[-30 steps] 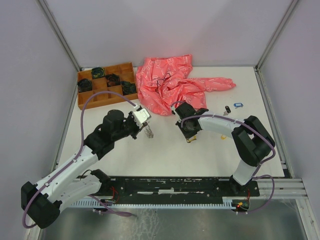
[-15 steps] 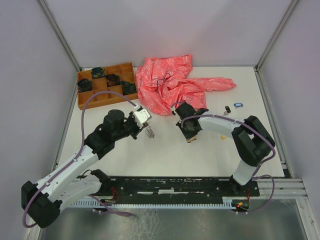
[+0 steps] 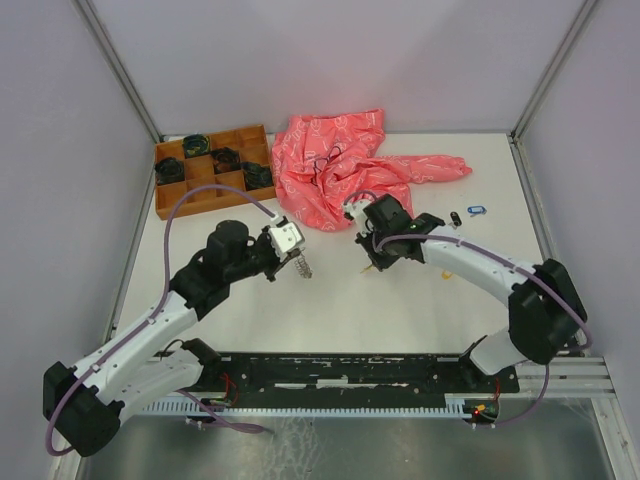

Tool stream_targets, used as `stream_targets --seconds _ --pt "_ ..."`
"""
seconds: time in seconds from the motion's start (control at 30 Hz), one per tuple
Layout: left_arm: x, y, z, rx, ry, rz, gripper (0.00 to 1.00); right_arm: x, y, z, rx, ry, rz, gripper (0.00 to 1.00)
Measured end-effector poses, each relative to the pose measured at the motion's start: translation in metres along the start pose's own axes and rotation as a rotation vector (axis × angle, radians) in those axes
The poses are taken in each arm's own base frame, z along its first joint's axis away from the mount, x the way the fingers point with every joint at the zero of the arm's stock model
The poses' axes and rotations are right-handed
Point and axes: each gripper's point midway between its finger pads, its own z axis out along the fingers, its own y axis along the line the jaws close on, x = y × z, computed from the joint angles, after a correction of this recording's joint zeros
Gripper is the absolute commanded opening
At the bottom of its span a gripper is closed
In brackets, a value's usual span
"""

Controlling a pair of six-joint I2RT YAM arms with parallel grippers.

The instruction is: Put the keys on the keyring

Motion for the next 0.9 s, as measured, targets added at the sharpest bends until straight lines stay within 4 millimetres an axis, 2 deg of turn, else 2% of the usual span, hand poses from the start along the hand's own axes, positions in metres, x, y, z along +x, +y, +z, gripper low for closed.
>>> stream_targets --seconds 0.13,0.27,0.4,0.5,0.6,0.9 --pt "-0.003 -0.008 0.002 0.053 -0.031 0.041 0.03 -0.022 0.007 -0.037 -0.056 -0.138 -0.091 0.01" --pt "-0.015 -0.017 0.004 0.117 -0.089 0.100 0.03 -0.041 0.018 -0.080 -0.121 -0.297 -0.220 0.01" --pt "-0.025 -0.026 0.006 0.196 -0.133 0.168 0.03 -0.049 0.032 -0.119 -0.189 -0.463 -0.372 0.01" --pt "-0.033 -0.033 0.008 0.257 -0.172 0.227 0.03 -0.050 0.045 -0.139 -0.238 -0.575 -0.496 0.01" --pt "-0.041 -0.039 0.009 0.306 -0.210 0.290 0.03 -0.049 0.056 -0.148 -0.282 -0.645 -0.604 0.01" --pt "-0.054 -0.047 0.013 0.385 -0.301 0.472 0.03 -0.057 0.071 -0.150 -0.302 -0.744 -0.810 0.01"
